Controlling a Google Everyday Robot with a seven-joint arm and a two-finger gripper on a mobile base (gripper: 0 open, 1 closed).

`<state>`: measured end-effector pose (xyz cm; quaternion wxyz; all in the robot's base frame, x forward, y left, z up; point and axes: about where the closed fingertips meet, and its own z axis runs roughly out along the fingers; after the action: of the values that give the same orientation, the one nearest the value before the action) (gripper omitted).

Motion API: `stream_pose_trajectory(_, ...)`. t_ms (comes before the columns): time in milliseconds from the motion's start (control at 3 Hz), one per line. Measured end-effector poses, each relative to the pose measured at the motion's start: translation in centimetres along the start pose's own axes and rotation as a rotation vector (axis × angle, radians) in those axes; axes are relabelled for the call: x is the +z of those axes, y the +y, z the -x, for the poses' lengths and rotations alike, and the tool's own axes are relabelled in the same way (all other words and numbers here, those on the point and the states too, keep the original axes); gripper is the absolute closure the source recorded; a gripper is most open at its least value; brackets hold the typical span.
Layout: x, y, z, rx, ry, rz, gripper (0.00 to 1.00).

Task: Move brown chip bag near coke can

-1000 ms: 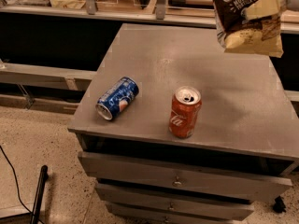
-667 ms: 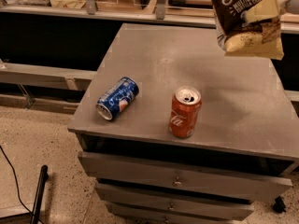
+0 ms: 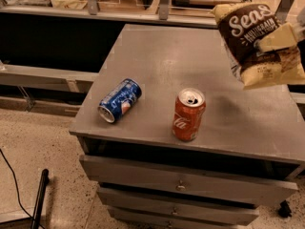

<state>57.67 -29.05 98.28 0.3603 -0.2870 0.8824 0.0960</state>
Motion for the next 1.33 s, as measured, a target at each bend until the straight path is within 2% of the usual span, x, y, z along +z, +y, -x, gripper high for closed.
stream_pose_trajectory(333,-0.9,0.9,-1.6,-0.006,0.022,0.014,1.00)
stream_pose_trajectory(1000,-2.0,3.6,-2.6,-0.065,0.037,0.032,1.00)
stream_pose_trajectory(1333,-3.0,4.6,-4.2,-0.078,0.067,0.036,1.00)
